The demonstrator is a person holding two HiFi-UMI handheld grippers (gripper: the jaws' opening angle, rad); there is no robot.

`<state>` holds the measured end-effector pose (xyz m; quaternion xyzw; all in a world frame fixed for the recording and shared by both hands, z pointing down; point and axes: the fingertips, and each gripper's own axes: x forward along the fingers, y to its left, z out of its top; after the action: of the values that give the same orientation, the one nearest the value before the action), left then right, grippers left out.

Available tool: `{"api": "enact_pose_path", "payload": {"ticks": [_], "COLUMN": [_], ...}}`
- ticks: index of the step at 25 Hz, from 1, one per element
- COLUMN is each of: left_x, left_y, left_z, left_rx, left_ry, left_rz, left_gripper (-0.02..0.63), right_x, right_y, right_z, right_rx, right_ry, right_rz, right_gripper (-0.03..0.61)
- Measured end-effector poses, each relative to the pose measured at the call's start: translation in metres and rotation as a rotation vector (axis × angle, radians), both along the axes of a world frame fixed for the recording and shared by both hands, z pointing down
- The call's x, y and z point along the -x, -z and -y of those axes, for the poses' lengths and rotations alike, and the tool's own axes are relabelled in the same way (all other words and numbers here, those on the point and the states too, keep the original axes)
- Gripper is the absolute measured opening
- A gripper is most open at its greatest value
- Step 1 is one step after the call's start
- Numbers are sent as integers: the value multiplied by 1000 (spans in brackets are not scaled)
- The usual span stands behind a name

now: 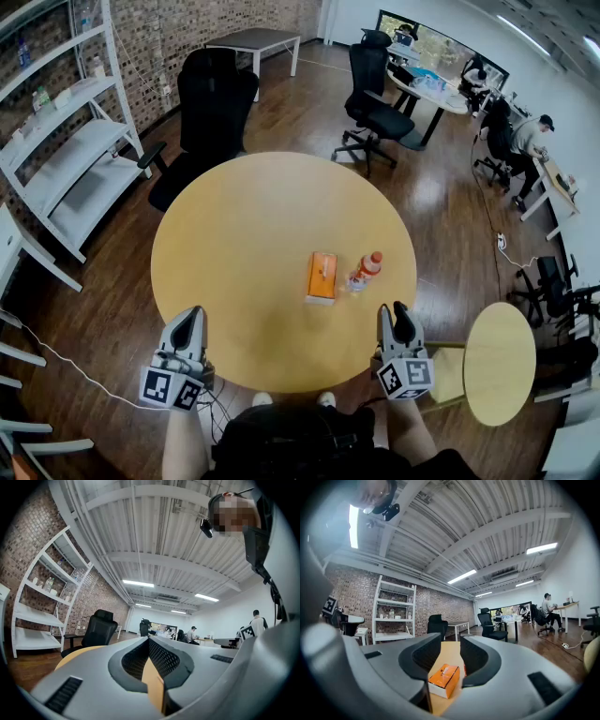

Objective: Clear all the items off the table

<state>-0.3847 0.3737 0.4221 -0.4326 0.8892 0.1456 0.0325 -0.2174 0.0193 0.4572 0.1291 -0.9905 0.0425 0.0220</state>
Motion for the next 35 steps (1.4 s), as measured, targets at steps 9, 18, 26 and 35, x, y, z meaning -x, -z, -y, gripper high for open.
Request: {"api": "enact_pose_path", "payload": {"ticks": [9,18,26,35], "left_x": [8,27,22,21], "left_y": [9,1,-14,-39], "left_z": [14,37,111,114], "left_rx": [-34,-52,35,111], "left_ry": [-46,63,10,22], "left_rz": [25,-10,-32,-172], "left_gripper": [-6,-6,-6,-6], "right_x": [-8,20,63,112], "right_y": [-4,-49,-114,-156], "right_z": [-3,26,72,90], "right_rx": [-19,45,72,60], "right_ry": [-57,-23,47,103], "right_rz": [-32,-116,-244,-341], "right_gripper": [121,150,327,380]}}
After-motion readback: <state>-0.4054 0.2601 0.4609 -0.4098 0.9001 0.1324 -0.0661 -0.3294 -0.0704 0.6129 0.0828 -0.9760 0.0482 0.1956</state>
